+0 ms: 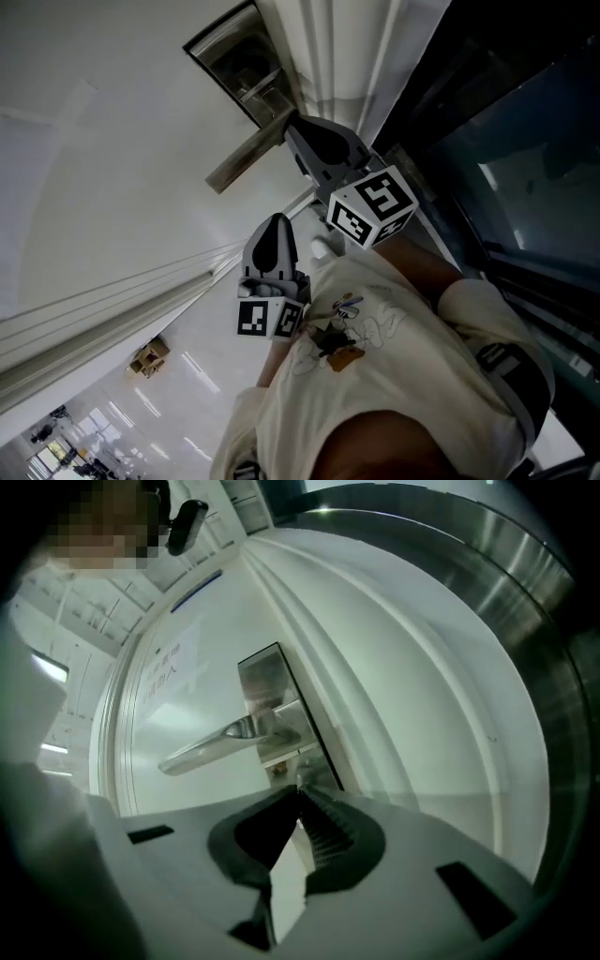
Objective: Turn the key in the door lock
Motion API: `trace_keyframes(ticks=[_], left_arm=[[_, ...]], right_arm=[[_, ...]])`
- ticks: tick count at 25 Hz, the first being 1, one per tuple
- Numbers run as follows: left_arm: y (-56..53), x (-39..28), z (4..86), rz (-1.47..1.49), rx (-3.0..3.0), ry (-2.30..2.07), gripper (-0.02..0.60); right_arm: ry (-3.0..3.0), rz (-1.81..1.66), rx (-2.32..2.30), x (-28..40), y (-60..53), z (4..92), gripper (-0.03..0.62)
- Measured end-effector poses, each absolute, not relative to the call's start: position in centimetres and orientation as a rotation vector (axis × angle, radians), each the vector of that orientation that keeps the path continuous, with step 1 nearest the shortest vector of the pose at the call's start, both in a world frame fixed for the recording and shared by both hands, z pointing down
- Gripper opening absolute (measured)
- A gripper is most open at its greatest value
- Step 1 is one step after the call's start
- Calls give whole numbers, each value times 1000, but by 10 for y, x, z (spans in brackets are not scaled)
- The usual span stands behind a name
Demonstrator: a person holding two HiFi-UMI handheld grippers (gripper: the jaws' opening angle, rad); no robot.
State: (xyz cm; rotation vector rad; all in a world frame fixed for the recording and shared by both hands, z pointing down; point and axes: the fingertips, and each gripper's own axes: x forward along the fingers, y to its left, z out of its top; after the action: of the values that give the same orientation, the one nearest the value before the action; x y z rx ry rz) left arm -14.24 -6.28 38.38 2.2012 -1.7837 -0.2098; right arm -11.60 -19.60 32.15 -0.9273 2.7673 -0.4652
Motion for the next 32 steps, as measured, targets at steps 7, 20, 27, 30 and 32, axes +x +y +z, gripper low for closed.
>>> trace_keyframes(ticks=[7,20,27,30,32], left_arm=[[-62,-143,384,-209,2188,-1797,3],[-61,-135,388,-207,2190,-1765,3],[-60,-135,389,-208,2186,-1766,3],[-59,-137,389,-211,2186,-1768,3],[-59,-138,389,-212,2185,-1768,3]], right_arm=[[2590,-846,-788,-113,-201,324,26],[2413,-1152,-636,-110,-204,329,28],[2328,-1277,-552,-112,-204,327,28],[2299,-1314,-531,-111,-206,327,29],[2265,-1352,-500,-112,-207,326,31]])
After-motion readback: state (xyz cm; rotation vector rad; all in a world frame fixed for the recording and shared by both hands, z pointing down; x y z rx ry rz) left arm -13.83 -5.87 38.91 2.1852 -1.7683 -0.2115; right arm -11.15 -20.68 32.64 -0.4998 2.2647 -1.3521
